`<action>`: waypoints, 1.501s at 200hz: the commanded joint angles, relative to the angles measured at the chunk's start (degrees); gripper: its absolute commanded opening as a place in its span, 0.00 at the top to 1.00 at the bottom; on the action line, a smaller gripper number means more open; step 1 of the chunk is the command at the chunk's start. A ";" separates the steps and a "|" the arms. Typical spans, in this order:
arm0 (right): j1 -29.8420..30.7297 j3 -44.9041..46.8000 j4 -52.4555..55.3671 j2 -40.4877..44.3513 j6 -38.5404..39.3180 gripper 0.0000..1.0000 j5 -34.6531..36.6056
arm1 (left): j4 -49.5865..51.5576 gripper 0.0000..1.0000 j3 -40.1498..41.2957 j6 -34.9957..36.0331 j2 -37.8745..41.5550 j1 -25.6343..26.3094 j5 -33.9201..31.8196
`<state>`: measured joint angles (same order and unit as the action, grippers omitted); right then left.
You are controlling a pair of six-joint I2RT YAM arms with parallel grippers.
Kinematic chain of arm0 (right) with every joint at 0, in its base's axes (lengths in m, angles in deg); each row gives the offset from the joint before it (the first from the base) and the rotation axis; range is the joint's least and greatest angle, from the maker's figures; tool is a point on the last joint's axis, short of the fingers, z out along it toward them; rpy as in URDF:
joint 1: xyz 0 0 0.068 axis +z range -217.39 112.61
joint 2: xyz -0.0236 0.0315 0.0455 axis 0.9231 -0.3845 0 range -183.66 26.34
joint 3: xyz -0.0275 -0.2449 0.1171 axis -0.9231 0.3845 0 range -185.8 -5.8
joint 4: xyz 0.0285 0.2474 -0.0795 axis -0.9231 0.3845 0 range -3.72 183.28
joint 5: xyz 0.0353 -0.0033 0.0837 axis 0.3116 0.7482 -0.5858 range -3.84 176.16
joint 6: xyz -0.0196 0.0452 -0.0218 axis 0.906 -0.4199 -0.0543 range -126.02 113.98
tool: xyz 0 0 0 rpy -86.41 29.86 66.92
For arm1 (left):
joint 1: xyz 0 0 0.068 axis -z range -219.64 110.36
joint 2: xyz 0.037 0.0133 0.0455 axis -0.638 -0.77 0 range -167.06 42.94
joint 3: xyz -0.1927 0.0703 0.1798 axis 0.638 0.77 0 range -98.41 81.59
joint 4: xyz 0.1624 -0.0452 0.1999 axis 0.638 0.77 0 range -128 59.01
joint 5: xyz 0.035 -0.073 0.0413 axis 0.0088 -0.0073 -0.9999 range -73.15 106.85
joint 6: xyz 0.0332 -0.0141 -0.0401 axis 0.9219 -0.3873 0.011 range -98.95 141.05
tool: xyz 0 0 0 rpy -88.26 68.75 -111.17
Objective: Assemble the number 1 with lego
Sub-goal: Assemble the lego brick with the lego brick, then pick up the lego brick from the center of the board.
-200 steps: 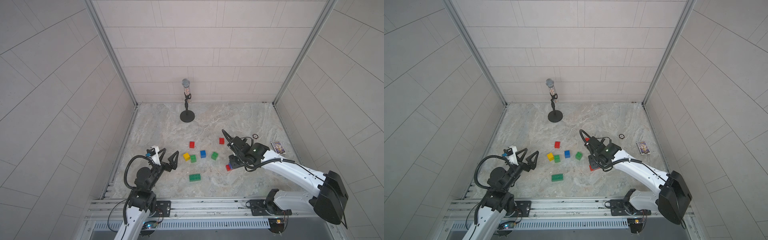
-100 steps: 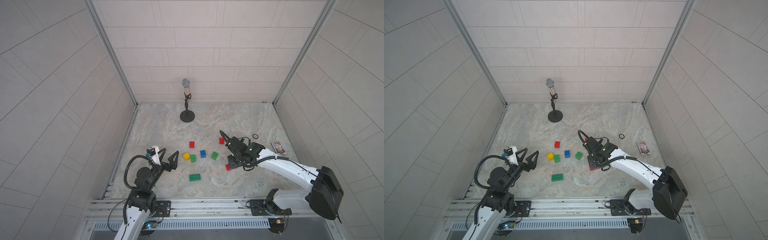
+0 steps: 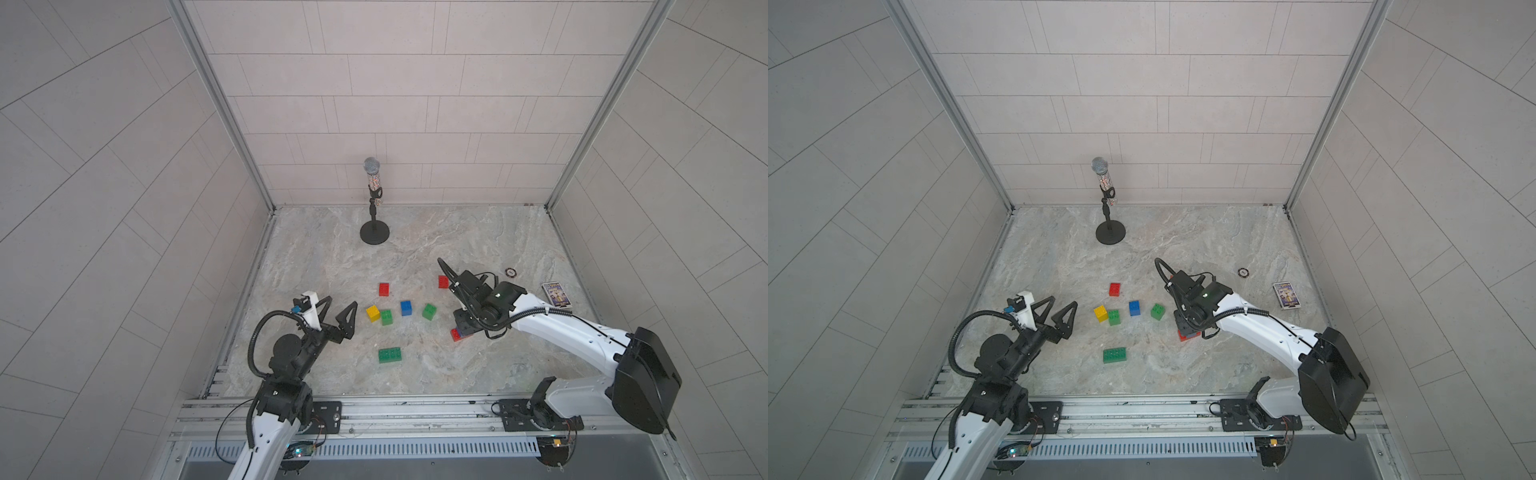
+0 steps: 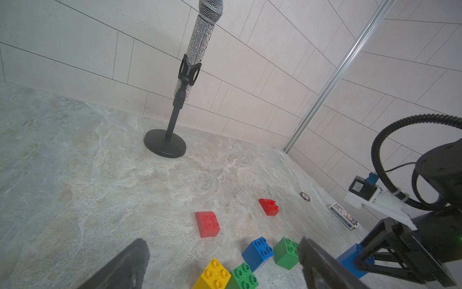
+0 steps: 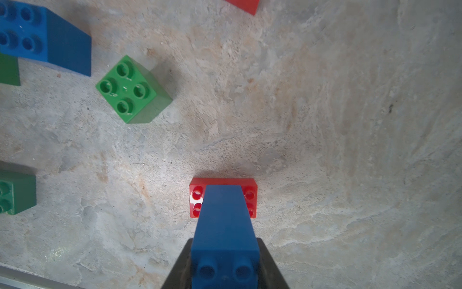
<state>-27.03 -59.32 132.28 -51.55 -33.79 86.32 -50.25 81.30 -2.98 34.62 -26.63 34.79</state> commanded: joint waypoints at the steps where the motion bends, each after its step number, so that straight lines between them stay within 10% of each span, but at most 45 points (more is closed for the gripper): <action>1: -0.14 3.45 1.66 -4.45 1.31 1.00 -2.44 | -1.90 0.00 1.35 -0.40 0.14 -0.05 -0.17; 46: -0.12 2.79 2.16 -1.84 1.69 1.00 -2.63 | -1.90 0.00 1.39 -0.43 0.14 -0.08 -0.25; 73: -0.07 -1.56 4.93 1.49 3.68 0.57 -2.30 | -1.89 0.00 1.35 -0.57 0.06 -0.08 -0.34; 102: -0.08 -7.86 8.26 2.01 6.30 0.38 -1.74 | -1.81 0.00 1.30 -0.44 0.15 -0.05 -0.25; 174: 1.63 -14.28 1.54 -4.55 17.65 0.54 -6.58 | -1.81 0.00 1.31 -0.57 0.10 -0.03 -0.32; 300: 3.41 -22.43 -2.56 -26.10 25.67 0.36 -2.04 | -2.08 0.00 1.35 -0.58 -0.38 -0.10 -0.95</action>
<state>-23.99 -80.08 129.87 -75.07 -10.11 82.76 -50.25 81.30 -3.16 34.47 -26.63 34.28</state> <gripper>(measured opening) 0.634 0.998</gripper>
